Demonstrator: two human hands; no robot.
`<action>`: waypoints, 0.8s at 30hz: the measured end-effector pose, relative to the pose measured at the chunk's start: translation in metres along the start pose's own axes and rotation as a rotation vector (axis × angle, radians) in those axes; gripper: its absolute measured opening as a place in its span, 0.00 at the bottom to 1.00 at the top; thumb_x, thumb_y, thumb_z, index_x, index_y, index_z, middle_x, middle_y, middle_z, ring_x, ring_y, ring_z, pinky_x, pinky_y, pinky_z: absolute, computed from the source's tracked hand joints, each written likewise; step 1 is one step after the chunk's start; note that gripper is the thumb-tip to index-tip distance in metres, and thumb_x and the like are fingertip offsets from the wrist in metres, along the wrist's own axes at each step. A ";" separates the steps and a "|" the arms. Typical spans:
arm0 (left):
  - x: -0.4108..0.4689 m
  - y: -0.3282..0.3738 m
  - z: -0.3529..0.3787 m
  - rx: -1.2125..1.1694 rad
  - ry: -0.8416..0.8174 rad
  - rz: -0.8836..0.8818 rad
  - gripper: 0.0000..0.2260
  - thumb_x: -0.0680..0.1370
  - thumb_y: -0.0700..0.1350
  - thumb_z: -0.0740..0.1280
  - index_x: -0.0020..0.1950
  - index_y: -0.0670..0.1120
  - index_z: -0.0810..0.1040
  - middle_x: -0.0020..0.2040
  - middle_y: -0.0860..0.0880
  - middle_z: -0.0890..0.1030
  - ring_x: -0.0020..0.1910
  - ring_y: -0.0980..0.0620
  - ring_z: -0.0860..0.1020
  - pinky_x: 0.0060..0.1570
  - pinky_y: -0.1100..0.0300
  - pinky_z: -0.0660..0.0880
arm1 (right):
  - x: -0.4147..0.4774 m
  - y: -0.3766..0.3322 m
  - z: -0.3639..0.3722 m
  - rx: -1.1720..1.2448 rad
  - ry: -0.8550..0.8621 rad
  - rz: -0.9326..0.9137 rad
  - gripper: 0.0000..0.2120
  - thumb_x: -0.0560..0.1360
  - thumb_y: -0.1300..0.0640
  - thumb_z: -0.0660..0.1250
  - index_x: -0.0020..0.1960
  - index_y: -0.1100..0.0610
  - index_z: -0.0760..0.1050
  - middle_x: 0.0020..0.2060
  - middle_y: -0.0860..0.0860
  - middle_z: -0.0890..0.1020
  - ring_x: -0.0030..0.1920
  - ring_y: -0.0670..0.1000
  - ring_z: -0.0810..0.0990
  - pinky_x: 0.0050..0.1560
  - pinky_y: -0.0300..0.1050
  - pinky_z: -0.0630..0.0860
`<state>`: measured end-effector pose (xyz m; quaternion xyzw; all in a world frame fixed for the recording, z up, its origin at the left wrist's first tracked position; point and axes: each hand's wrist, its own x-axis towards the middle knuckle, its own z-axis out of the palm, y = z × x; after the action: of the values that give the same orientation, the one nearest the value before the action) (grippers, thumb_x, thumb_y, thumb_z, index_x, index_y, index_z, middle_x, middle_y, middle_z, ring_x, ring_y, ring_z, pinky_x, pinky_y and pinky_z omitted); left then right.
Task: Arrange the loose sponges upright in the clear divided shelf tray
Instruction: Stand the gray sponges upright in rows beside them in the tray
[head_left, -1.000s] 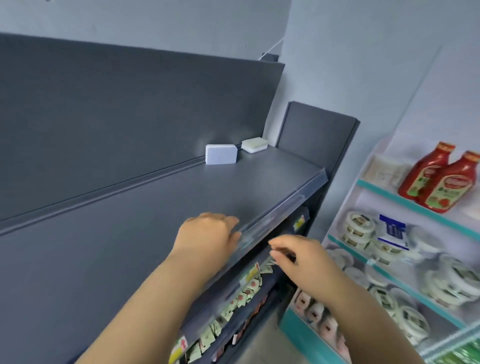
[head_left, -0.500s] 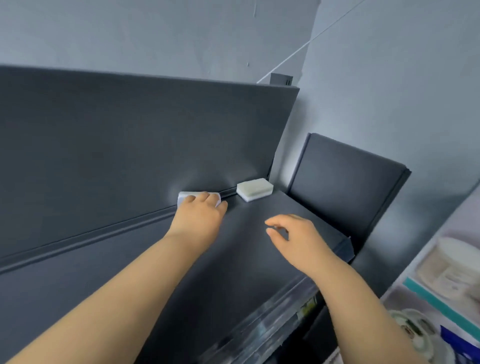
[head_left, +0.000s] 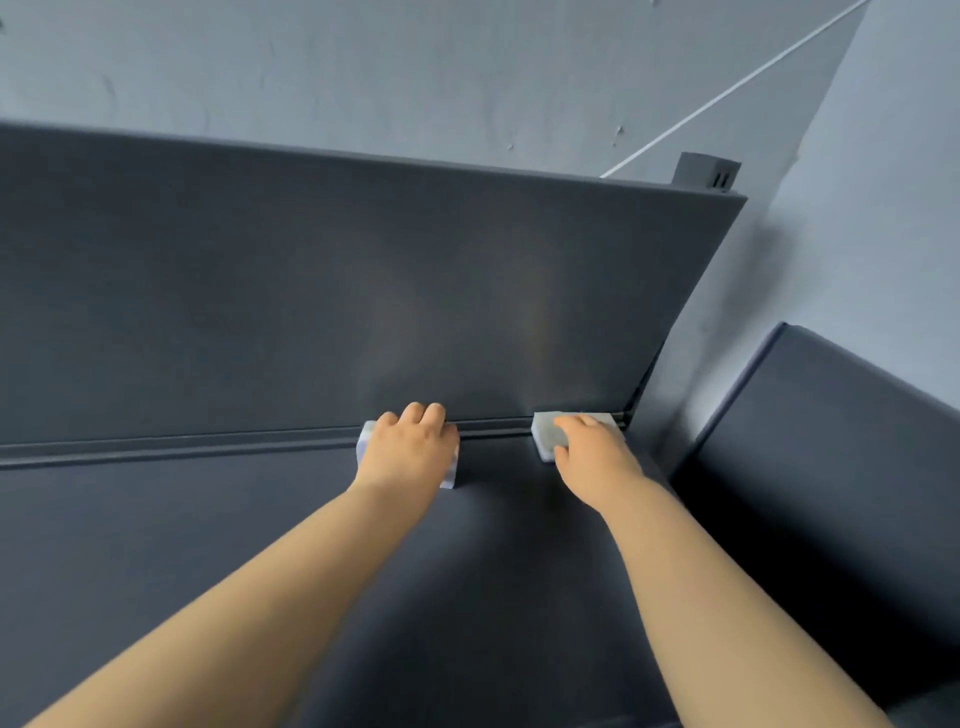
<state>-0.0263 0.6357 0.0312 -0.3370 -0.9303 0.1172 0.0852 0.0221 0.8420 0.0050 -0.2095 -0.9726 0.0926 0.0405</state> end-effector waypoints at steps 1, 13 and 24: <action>-0.001 -0.001 0.000 0.006 0.007 -0.005 0.22 0.70 0.36 0.65 0.63 0.46 0.67 0.60 0.48 0.66 0.58 0.48 0.67 0.44 0.59 0.58 | 0.000 -0.004 0.001 -0.034 -0.013 -0.010 0.19 0.79 0.55 0.56 0.69 0.55 0.64 0.67 0.51 0.68 0.66 0.54 0.65 0.63 0.47 0.67; -0.043 -0.003 0.001 -0.727 0.282 -0.175 0.16 0.74 0.46 0.63 0.60 0.52 0.66 0.52 0.55 0.70 0.44 0.50 0.74 0.42 0.55 0.73 | -0.038 -0.052 -0.020 -0.062 -0.190 -0.213 0.12 0.69 0.49 0.59 0.51 0.47 0.75 0.50 0.47 0.72 0.56 0.52 0.71 0.46 0.43 0.68; -0.076 -0.009 0.037 -0.823 -0.008 -0.216 0.19 0.71 0.47 0.72 0.60 0.52 0.71 0.59 0.57 0.63 0.54 0.52 0.73 0.51 0.62 0.72 | -0.054 -0.047 -0.011 -0.056 -0.165 -0.204 0.34 0.66 0.37 0.68 0.67 0.48 0.63 0.64 0.48 0.68 0.66 0.53 0.65 0.61 0.48 0.65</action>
<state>0.0171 0.5739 -0.0081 -0.2432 -0.9297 -0.2724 -0.0482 0.0536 0.7792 0.0230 -0.1020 -0.9911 0.0777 -0.0365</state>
